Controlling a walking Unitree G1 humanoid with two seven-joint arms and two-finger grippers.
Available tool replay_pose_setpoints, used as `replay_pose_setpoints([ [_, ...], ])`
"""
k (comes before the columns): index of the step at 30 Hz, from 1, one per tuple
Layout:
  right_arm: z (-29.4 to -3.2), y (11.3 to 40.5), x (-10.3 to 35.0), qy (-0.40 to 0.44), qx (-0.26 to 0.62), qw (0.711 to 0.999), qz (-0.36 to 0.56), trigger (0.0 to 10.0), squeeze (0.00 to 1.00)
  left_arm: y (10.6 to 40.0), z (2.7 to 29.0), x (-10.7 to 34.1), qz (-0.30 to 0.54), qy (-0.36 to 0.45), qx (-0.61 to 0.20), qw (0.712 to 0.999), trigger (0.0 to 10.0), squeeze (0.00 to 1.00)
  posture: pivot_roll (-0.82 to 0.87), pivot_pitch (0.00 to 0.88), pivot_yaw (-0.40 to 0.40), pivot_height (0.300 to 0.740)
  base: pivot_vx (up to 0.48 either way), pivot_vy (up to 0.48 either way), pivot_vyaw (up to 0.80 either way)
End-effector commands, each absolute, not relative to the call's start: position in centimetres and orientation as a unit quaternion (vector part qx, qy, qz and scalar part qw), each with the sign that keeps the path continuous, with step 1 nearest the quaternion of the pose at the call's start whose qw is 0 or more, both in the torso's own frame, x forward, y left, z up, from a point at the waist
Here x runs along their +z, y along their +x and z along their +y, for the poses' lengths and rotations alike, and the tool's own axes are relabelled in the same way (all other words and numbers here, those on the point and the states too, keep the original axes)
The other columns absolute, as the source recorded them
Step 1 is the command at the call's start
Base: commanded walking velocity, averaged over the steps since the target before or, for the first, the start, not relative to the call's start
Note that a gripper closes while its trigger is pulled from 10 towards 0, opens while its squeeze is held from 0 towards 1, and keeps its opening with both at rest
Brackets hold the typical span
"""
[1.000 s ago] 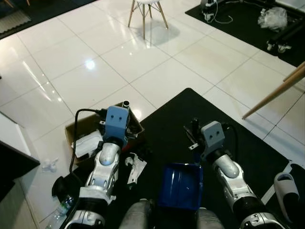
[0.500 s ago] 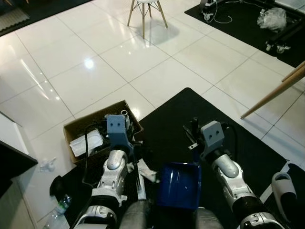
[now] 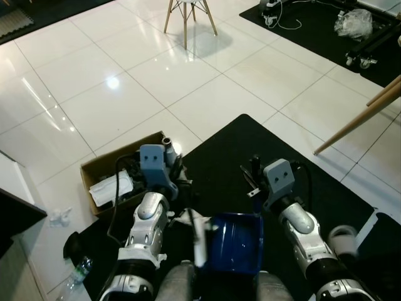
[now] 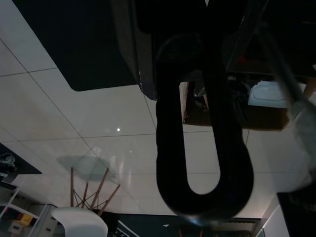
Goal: Sweep floor
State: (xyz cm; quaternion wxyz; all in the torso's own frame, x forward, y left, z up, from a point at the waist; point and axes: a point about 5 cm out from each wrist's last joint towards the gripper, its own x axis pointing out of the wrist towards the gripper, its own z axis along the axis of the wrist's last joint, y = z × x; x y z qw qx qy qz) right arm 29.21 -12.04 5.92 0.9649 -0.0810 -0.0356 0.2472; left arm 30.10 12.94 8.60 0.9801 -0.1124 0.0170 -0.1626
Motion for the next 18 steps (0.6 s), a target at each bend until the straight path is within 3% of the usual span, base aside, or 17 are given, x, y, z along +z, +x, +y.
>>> replay_pose_setpoints([
  [1, -11.8, 29.0, 5.8, -0.070, 0.249, 0.965, -0.038, 10.0, 0.00, 29.8, 13.4, 9.1, 0.013, -0.115, -0.180, 0.977, 10.0, 0.00, -0.04, 0.122, 0.032, 0.740, 0.000, 0.000, 0.00],
  [8, -11.4, 29.1, 5.9, -0.067, 0.252, 0.965, -0.039, 10.0, 0.00, 28.3, 12.0, 9.2, 0.031, -0.137, -0.259, 0.955, 10.0, 0.00, -0.04, 0.118, 0.033, 0.740, 0.000, 0.000, 0.00],
  [18, -11.8, 29.1, 5.9, -0.069, 0.249, 0.965, -0.039, 10.0, 0.00, 29.0, 12.3, 11.7, -0.010, -0.135, -0.241, 0.961, 10.0, 0.00, -0.04, 0.117, 0.034, 0.740, 0.000, 0.000, 0.00],
])
